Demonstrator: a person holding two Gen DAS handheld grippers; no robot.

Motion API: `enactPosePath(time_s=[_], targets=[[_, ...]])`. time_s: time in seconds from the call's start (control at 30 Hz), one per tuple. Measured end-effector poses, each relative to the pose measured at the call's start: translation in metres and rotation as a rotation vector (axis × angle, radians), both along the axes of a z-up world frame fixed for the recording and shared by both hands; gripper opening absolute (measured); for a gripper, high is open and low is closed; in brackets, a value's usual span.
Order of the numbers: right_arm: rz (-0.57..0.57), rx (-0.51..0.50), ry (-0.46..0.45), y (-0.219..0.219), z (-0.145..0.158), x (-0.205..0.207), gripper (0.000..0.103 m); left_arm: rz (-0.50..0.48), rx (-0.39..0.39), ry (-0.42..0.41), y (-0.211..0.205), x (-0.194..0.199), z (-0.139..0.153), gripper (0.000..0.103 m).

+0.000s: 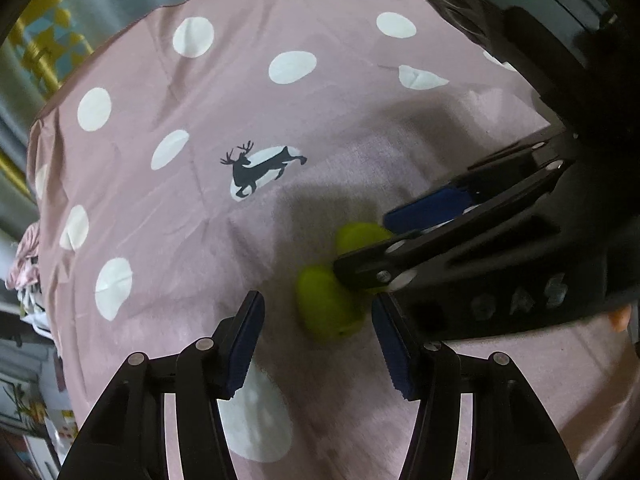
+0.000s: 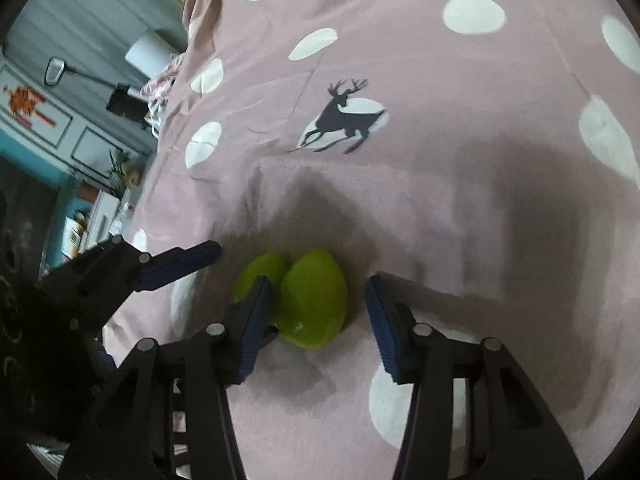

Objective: Organize fruits
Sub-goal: 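Close the left tool on a small green fruit while the right tool grasps the other, then carry both small green fruits over the bowl and release them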

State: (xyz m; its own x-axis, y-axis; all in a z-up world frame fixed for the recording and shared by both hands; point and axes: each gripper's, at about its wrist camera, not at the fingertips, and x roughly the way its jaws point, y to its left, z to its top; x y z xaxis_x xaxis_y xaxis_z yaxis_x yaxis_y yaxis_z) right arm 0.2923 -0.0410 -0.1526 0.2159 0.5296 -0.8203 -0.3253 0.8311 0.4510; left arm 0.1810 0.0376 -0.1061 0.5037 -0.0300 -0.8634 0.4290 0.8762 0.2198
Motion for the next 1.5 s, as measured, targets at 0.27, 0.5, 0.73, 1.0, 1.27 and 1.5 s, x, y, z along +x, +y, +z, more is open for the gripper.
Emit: enactPosePath(time_s=[0.27, 0.5, 0.73, 1.0, 1.27, 1.5], targets=[[0.047, 0.022, 0.002, -0.007, -0.006, 0.001, 0.037, -0.027, -0.038, 0.053, 0.002, 0.007, -0.009, 0.056], [-0.014, 0.058, -0.012, -0.029, -0.008, -0.008, 0.037, -0.022, -0.056, 0.08, -0.002, 0.015, -0.016, 0.047], [-0.088, 0.111, -0.047, -0.057, 0.001, -0.027, 0.037, 0.043, -0.09, 0.057, 0.002, 0.021, -0.016, 0.035], [-0.113, 0.163, -0.133, -0.08, 0.033, -0.058, 0.038, 0.054, -0.156, -0.021, -0.006, 0.0, 0.016, 0.035], [-0.198, 0.213, -0.253, -0.126, 0.074, -0.107, 0.038, -0.03, -0.233, -0.101, -0.049, -0.028, 0.068, 0.035], [-0.33, 0.168, -0.339, -0.182, 0.097, -0.151, 0.038, -0.152, -0.284, -0.135, -0.113, -0.052, 0.092, 0.035]])
